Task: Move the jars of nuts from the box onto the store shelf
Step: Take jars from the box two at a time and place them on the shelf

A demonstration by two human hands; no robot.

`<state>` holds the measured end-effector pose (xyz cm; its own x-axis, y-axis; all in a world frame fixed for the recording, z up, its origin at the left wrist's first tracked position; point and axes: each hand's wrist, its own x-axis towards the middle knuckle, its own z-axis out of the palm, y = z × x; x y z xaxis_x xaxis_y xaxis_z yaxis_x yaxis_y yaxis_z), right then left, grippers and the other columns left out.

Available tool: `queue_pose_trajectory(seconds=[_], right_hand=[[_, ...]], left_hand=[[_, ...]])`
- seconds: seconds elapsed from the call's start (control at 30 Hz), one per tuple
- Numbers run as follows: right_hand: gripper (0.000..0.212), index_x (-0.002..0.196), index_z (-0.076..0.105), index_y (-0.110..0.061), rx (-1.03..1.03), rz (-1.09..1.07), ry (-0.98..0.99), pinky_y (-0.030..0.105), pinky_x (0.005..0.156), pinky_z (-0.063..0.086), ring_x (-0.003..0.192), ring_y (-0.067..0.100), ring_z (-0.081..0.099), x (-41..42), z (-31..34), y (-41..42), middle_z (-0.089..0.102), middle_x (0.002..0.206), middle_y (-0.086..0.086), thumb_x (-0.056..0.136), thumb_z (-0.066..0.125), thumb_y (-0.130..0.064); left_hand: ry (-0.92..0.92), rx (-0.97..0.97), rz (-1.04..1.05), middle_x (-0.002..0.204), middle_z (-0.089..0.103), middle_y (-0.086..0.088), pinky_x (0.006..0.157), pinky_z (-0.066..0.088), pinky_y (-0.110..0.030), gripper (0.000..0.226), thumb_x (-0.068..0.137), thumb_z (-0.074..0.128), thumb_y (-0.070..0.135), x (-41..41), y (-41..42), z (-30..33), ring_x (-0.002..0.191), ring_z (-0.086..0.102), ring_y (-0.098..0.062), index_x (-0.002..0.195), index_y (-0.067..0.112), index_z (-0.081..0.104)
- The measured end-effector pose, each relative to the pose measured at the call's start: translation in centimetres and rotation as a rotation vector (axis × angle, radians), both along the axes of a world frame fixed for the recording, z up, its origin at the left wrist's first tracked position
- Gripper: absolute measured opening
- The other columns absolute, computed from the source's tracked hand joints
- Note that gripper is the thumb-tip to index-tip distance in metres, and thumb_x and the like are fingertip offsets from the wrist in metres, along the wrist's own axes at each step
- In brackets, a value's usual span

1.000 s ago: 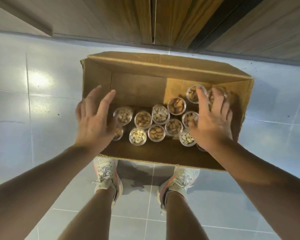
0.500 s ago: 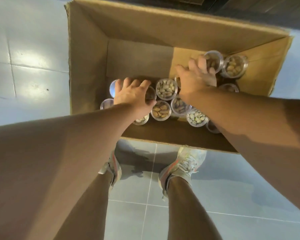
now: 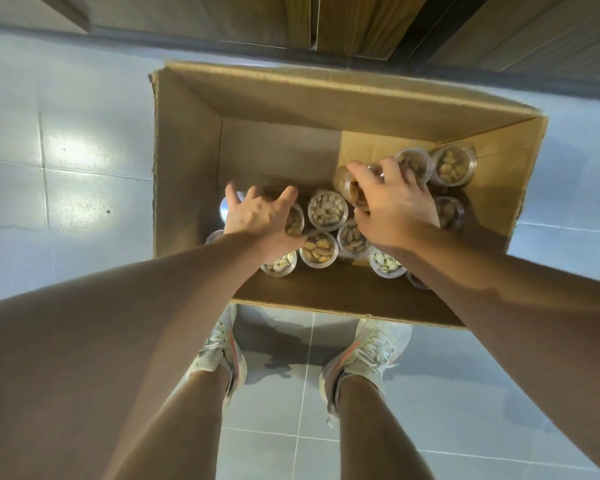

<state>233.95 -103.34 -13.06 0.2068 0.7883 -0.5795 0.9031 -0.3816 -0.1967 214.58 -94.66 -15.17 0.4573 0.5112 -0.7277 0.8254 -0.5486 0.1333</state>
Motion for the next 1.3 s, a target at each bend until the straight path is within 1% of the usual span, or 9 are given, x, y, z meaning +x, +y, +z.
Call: queue_pose_trajectory(seconds=[0.1,0.17,0.23,0.3,0.67,0.8,0.97,1.13,1.3], right_hand=[[0.070,0.155,0.027,-0.034,0.031,-0.029,0.041,0.049,0.094,0.050,0.125,0.042,0.048,0.9,2.4,-0.9,0.035,0.144,0.013,0.094,0.063,-0.031],[0.072,0.157,0.022,-0.039,0.026,-0.050,0.036,0.046,0.085,0.053,0.115,0.041,0.056,1.5,4.5,-1.3,0.033,0.147,0.011,0.097,0.060,-0.037],[0.073,0.159,0.012,-0.044,0.004,-0.070,0.035,0.044,0.082,0.055,0.101,0.041,0.063,2.0,7.2,-1.7,0.031,0.151,0.009,0.099,0.054,-0.046],[0.074,0.159,0.003,-0.046,-0.001,-0.074,0.030,0.042,0.081,0.056,0.097,0.037,0.065,2.4,10.3,-2.1,0.029,0.152,0.009,0.101,0.049,-0.052],[0.079,0.160,0.002,-0.045,0.117,-0.233,0.050,0.041,0.095,0.052,0.108,0.031,0.060,5.0,35.9,-1.6,0.030,0.139,0.005,0.099,0.052,-0.051],[0.079,0.158,0.005,-0.050,0.195,-0.385,0.037,0.042,0.099,0.050,0.112,0.032,0.059,5.4,47.4,-2.4,0.029,0.137,0.003,0.098,0.055,-0.052],[0.072,0.158,0.010,-0.051,0.277,-0.599,-0.036,0.040,0.099,0.046,0.117,0.034,0.054,4.1,61.7,-4.0,0.029,0.137,0.004,0.099,0.052,-0.049],[0.072,0.157,0.024,-0.045,0.489,-0.794,-0.051,0.039,0.097,0.049,0.108,0.029,0.058,2.2,73.2,-7.0,0.036,0.129,0.003,0.095,0.059,-0.046],[0.077,0.154,0.032,-0.047,0.647,-0.956,-0.064,0.045,0.095,0.053,0.101,0.025,0.063,0.6,82.4,-11.2,0.042,0.116,-0.006,0.080,0.049,-0.064]], left_hand=[[-0.030,-0.006,0.055,0.112,0.065,-0.004,0.117,0.011,-0.065,0.064,0.081,0.056,0.065,-0.1,0.0,2.3,0.128,0.049,-0.033,0.135,0.037,0.035],[-0.081,-0.018,0.107,0.121,0.058,-0.006,0.114,0.028,-0.060,0.062,0.082,0.057,0.061,0.0,0.1,4.6,0.123,0.052,-0.035,0.136,0.039,0.035],[-0.141,-0.062,0.169,0.122,0.050,-0.006,0.097,0.049,-0.050,0.063,0.084,0.060,0.055,0.4,0.1,7.5,0.111,0.057,-0.036,0.139,0.042,0.034],[-0.202,-0.096,0.204,0.123,0.044,-0.004,0.089,0.054,-0.044,0.064,0.085,0.064,0.050,1.0,0.2,10.8,0.106,0.059,-0.036,0.140,0.044,0.033],[-0.487,-0.140,0.231,0.138,0.050,0.001,0.106,0.045,-0.039,0.077,0.087,0.066,0.051,5.7,3.9,36.2,0.123,0.054,-0.025,0.153,0.046,0.027],[-0.607,-0.188,0.231,0.128,0.051,0.006,0.101,0.049,-0.037,0.081,0.077,0.068,0.055,6.5,3.9,47.3,0.114,0.054,-0.017,0.147,0.055,0.026],[-0.825,-0.140,0.283,0.120,0.057,0.010,0.093,0.046,-0.031,0.069,0.073,0.076,0.043,6.2,3.3,61.0,0.109,0.056,-0.011,0.132,0.048,0.041],[-0.967,-0.063,0.139,0.121,0.061,0.013,0.100,0.050,-0.038,0.058,0.080,0.074,0.038,6.0,3.3,72.5,0.112,0.058,-0.009,0.133,0.044,0.050],[-1.072,-0.062,-0.015,0.122,0.064,0.009,0.099,0.049,-0.036,0.058,0.079,0.073,0.046,7.7,1.7,82.8,0.110,0.059,-0.010,0.135,0.042,0.055]])
